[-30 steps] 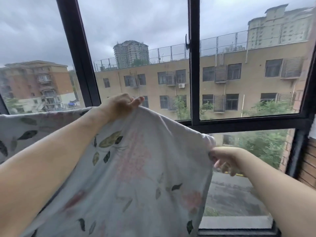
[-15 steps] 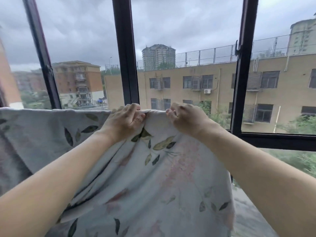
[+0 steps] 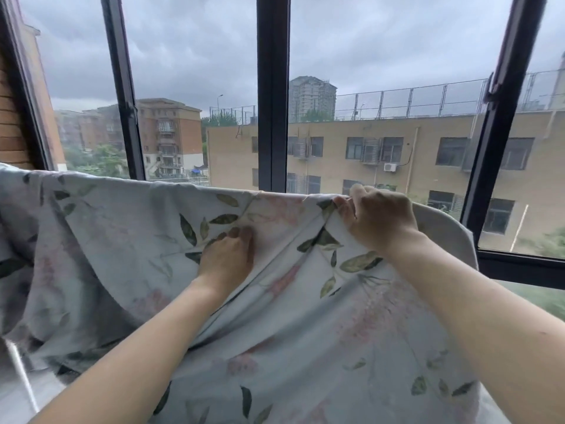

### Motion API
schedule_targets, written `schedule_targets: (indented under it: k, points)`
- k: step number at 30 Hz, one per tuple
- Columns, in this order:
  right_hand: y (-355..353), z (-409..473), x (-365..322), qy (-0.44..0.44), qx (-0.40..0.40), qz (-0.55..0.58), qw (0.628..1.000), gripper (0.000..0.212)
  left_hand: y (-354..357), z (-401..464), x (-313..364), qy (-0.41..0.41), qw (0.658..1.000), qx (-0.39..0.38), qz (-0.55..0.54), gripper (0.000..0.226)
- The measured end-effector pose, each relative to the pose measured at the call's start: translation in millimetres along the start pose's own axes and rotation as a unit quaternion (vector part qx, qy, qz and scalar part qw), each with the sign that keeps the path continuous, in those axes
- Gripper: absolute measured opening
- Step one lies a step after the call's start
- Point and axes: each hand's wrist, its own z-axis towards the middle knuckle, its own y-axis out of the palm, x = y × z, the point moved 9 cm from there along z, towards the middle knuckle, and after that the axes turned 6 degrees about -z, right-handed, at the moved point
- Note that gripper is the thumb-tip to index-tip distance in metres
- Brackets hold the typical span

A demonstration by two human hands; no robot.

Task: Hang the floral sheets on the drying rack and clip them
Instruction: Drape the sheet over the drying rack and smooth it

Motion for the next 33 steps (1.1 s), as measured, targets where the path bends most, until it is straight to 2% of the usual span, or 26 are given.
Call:
schedule_targets:
  k: [2,6,8,11,13,17,19,21,23,25,27,29,31,33]
  points:
    - [-0.1,-2.5,2.2,0.006,0.003,-0.005,1.000,0.049,-2.8,0.9,4.6,0.034,0.999,0.018,-0.007,0.033]
    - [-5.7,-4.7,-0.6,0.005,0.009,-0.006,1.000,0.043,-5.9,-0.2,18.9,0.106,0.993,0.048,0.004,0.072]
    - [-6.1,-5.6,-2.8,0.013,0.002,-0.016,1.000,0.041,-0.3,2.2,33.2,0.165,0.985,0.034,0.020,0.063]
    - [-7.3,-8.9,-1.4,0.022,0.002,-0.013,1.000,0.040,4.9,10.5,49.2,0.203,0.979,-0.008,0.011,0.030]
    - [-7.9,-10.2,0.6,0.030,0.003,-0.012,0.999,0.042,-7.5,14.4,44.7,0.201,0.979,-0.005,-0.026,0.026]
    - [-8.0,-15.4,4.3,0.029,0.002,-0.015,0.999,0.048,-94.2,53.6,-9.1,0.124,0.977,0.107,-0.140,0.025]
    - [-10.2,-16.9,4.4,0.036,0.013,-0.017,0.999,0.050,-133.4,94.5,-32.2,0.083,0.979,0.138,-0.128,0.028]
    - [-11.5,-16.0,-2.8,0.047,0.023,-0.007,0.999,0.050,-149.5,130.9,-32.0,0.067,0.985,0.138,-0.078,0.029]
    - [-11.2,-11.3,-8.0,0.068,0.018,-0.003,0.998,0.051,-142.3,153.2,-20.7,0.048,0.990,0.121,-0.053,0.027]
    - [-10.0,-10.8,-6.4,0.081,0.009,-0.003,0.997,0.052,-114.1,157.5,-9.1,0.047,0.996,0.067,-0.032,0.032]
    - [-10.6,-14.5,-0.4,0.078,0.002,-0.017,0.997,0.052,-69.2,146.6,-0.5,0.085,0.995,-0.055,-0.024,0.046]
    - [-9.8,-19.4,3.1,0.064,-0.015,-0.042,0.997,0.051,-29.3,123.4,-2.9,0.100,0.979,-0.175,-0.024,0.076]
    - [-9.3,-21.5,3.6,0.061,-0.034,-0.056,0.996,0.051,-23.3,113.7,-7.6,0.102,0.980,-0.168,-0.018,0.084]
    - [-10.5,-18.8,-0.5,0.079,-0.051,-0.052,0.994,0.051,-29.2,113.0,-8.4,0.100,0.986,-0.134,-0.002,0.078]
